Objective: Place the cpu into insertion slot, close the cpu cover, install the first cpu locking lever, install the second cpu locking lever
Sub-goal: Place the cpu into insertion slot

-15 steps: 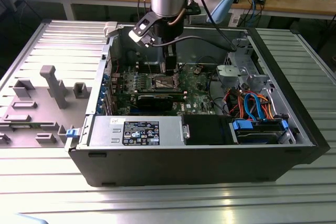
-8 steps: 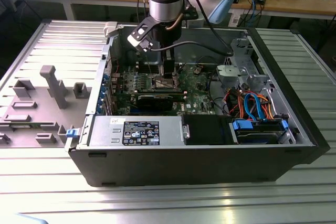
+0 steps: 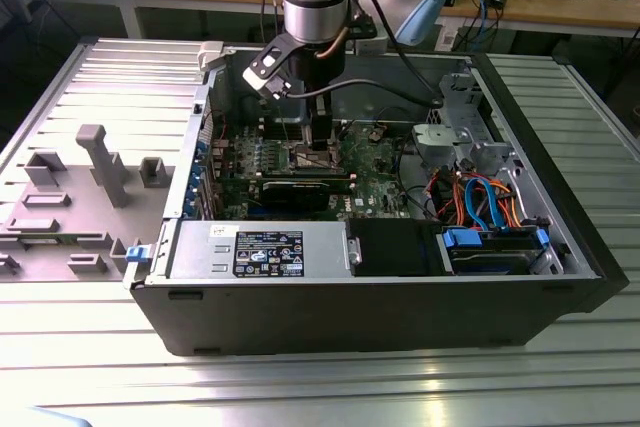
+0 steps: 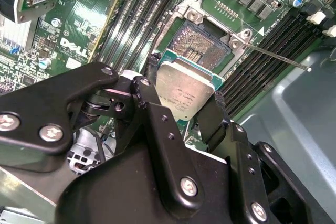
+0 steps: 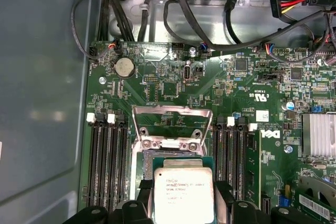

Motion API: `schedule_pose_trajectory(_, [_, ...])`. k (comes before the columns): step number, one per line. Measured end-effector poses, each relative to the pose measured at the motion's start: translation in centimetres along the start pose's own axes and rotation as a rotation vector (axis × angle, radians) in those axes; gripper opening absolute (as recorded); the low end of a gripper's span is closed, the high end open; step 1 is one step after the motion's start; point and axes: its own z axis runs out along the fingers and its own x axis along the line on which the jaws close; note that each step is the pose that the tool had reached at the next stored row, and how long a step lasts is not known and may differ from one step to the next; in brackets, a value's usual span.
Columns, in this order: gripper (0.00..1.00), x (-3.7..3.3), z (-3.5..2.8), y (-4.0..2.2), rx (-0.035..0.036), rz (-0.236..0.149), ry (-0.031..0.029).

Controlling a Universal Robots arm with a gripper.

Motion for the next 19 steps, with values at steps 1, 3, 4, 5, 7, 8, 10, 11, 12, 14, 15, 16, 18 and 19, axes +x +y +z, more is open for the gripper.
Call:
schedule_pose_trajectory(1, [0.55, 0.01, 0.02, 0.0, 0.0, 0.0, -0.001])
schedule_pose_trajectory(3, [0.55, 0.04, 0.08, -0.01, 0.0003, 0.0, -0.0027])
schedule_pose_trajectory(4, [0.55, 0.04, 0.1, -0.01, 0.0003, 0.0, -0.0029])
schedule_pose_trajectory(5, [0.55, 0.05, 0.13, -0.01, 0.0003, 0.0, -0.0032])
schedule_pose_trajectory(7, [0.55, 0.05, 0.25, -0.02, 0.0003, 0.0, -0.0045])
schedule_pose_trajectory(8, [0.55, 0.05, 0.33, -0.03, 0.0003, 0.0, -0.0053])
schedule_pose_trajectory(10, [0.55, 0.05, 0.34, -0.04, 0.0004, 0.0, -0.0052])
schedule_pose_trajectory(11, [0.55, 0.05, 0.35, -0.05, 0.0003, 0.0, -0.0052])
schedule_pose_trajectory(12, [0.55, 0.05, 0.35, -0.06, 0.0004, 0.0, -0.0052])
schedule_pose_trajectory(14, [0.55, 0.05, 0.37, -0.09, 0.0003, 0.0, -0.0052])
schedule_pose_trajectory(15, [0.55, 0.05, 0.37, -0.1, 0.0003, 0.0, -0.0052])
schedule_pose_trajectory(16, [0.55, 0.05, 0.38, -0.11, 0.0003, 0.0, -0.0052])
schedule_pose_trajectory(18, [0.55, 0.05, 0.43, -0.12, 0.0003, 0.0, -0.0052])
schedule_pose_trajectory(19, [0.55, 0.05, 0.5, -0.13, 0.0003, 0.0, -0.0052])
